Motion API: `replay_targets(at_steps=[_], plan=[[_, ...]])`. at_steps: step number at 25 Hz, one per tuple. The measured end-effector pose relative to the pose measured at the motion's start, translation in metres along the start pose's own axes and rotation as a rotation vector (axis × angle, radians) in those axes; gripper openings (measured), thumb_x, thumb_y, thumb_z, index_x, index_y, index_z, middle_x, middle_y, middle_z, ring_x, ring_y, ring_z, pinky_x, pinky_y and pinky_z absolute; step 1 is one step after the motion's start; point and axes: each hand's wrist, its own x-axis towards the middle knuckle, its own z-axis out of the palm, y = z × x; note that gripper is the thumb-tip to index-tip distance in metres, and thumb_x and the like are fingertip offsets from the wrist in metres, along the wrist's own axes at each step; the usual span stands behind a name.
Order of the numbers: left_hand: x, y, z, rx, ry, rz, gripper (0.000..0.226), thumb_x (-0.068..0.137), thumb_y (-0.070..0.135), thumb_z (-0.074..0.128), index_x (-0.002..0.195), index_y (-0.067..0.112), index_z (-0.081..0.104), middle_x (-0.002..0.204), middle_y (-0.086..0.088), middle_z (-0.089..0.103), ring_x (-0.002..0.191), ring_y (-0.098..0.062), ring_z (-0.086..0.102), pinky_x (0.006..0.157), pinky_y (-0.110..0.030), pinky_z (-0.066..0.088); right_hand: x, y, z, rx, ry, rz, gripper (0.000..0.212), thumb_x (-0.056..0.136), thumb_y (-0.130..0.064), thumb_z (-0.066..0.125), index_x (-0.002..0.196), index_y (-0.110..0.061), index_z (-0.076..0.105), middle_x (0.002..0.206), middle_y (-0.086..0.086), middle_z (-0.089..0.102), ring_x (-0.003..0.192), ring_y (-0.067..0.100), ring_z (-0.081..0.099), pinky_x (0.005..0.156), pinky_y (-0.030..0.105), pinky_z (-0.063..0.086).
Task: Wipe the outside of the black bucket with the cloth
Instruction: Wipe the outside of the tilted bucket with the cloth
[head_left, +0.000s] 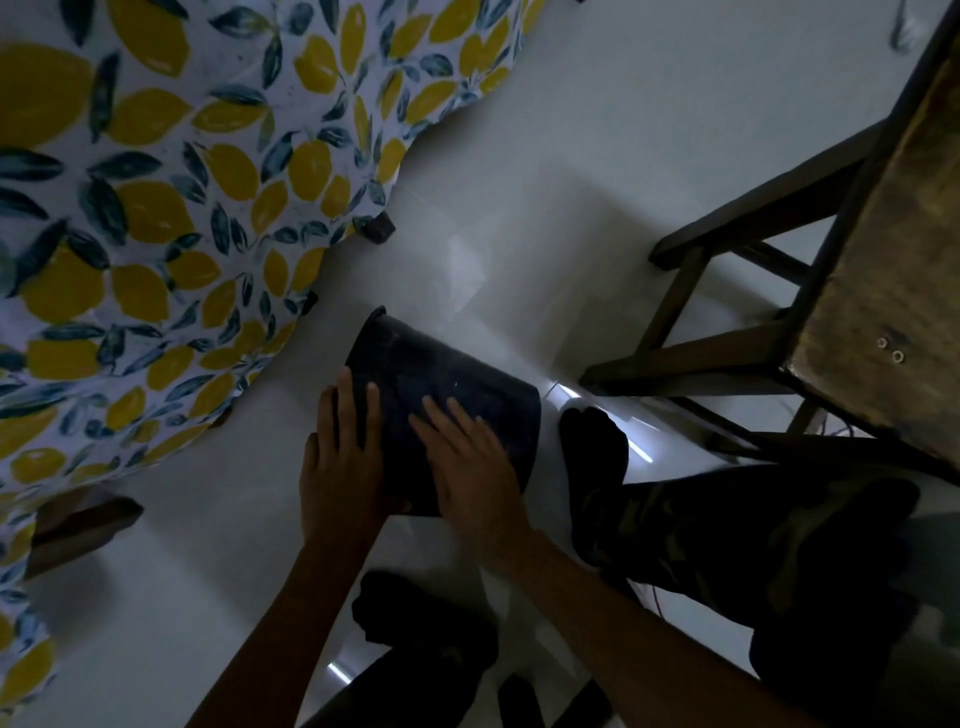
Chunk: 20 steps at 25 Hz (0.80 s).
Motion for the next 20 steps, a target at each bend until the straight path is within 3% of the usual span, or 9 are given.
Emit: replay_targets(at_steps=[1,3,5,6,9,12,16,17,20], plan=[[0.003,0.000,-0.002,0.002,-0.041,0.002,0.147,0.046,0.063,0.088,0.157,0.005,0.011,0.164,-0.023,0.000,0.148,-0.043,0.018,0.101,-0.050,0.043,0.022,0.004,-0.001,0.010,-0.010,0.068,0.047,0.103,-0.027,0.034,0.150,-0.026,0.034,0.160,-0.002,0.030,0.150,0.021,0.020,0.121,0.043,0.017],[0.008,0.002,-0.006,-0.003,-0.099,0.009,0.159,0.034,0.066,0.089,0.157,0.007,0.009,0.164,-0.023,-0.002,0.148,-0.044,0.016,0.103,-0.051,0.042,0.080,0.022,-0.003,0.075,-0.024,0.273,0.045,0.102,-0.026,0.035,0.146,-0.021,0.041,0.146,0.006,0.049,0.137,0.028,0.043,0.112,0.044,0.033],[0.012,0.005,-0.011,0.003,-0.111,-0.002,0.159,0.033,0.066,0.089,0.157,0.007,0.007,0.164,-0.022,-0.005,0.148,-0.044,0.016,0.102,-0.050,0.042,0.118,0.034,-0.010,0.153,-0.060,0.424,0.043,0.100,-0.021,0.039,0.142,-0.013,0.045,0.127,0.014,0.061,0.114,0.033,0.059,0.096,0.044,0.047],[0.014,0.006,-0.012,0.006,-0.115,-0.010,0.159,0.034,0.065,0.089,0.157,0.007,0.007,0.164,-0.022,-0.006,0.148,-0.043,0.016,0.101,-0.049,0.042,0.118,0.030,-0.011,0.190,-0.035,0.437,0.043,0.099,-0.018,0.041,0.141,-0.010,0.046,0.125,0.016,0.061,0.111,0.033,0.059,0.095,0.045,0.048],[0.007,0.004,-0.007,-0.001,-0.115,-0.029,0.155,0.037,0.064,0.089,0.156,0.005,0.010,0.164,-0.023,-0.004,0.147,-0.044,0.019,0.099,-0.049,0.043,0.042,0.003,-0.003,0.125,0.098,0.252,0.047,0.095,-0.009,0.052,0.142,-0.007,0.048,0.145,0.014,0.051,0.136,0.028,0.044,0.115,0.039,0.034],[-0.007,0.002,-0.001,-0.010,-0.103,-0.028,0.150,0.040,0.062,0.090,0.156,0.006,0.013,0.164,-0.023,-0.003,0.147,-0.044,0.018,0.100,-0.050,0.043,0.005,0.009,-0.005,0.006,0.039,0.054,0.059,0.086,-0.003,0.064,0.143,-0.008,0.047,0.148,0.011,0.048,0.139,0.028,0.042,0.116,0.037,0.032],[-0.001,0.006,-0.007,-0.028,-0.115,-0.030,0.154,0.035,0.062,0.091,0.156,0.007,0.014,0.164,-0.024,-0.003,0.147,-0.045,0.018,0.101,-0.052,0.042,0.071,0.032,-0.029,0.012,-0.097,0.442,0.039,0.094,-0.008,0.046,0.132,-0.012,0.049,0.132,0.015,0.055,0.122,0.035,0.053,0.100,0.044,0.046],[0.002,0.005,-0.008,-0.026,-0.113,-0.029,0.155,0.034,0.063,0.091,0.156,0.006,0.014,0.164,-0.024,-0.003,0.147,-0.045,0.018,0.101,-0.052,0.043,0.067,0.032,-0.028,0.009,-0.077,0.426,0.040,0.094,-0.007,0.045,0.134,-0.011,0.048,0.136,0.017,0.052,0.125,0.036,0.050,0.102,0.043,0.044],[0.005,0.004,-0.005,-0.011,-0.099,-0.002,0.151,0.040,0.064,0.089,0.156,0.005,0.013,0.163,-0.025,-0.003,0.147,-0.045,0.018,0.100,-0.051,0.044,0.008,0.017,-0.009,-0.049,-0.009,0.107,0.053,0.097,-0.011,0.046,0.148,-0.015,0.036,0.159,0.009,0.032,0.147,0.033,0.025,0.120,0.045,0.022]])
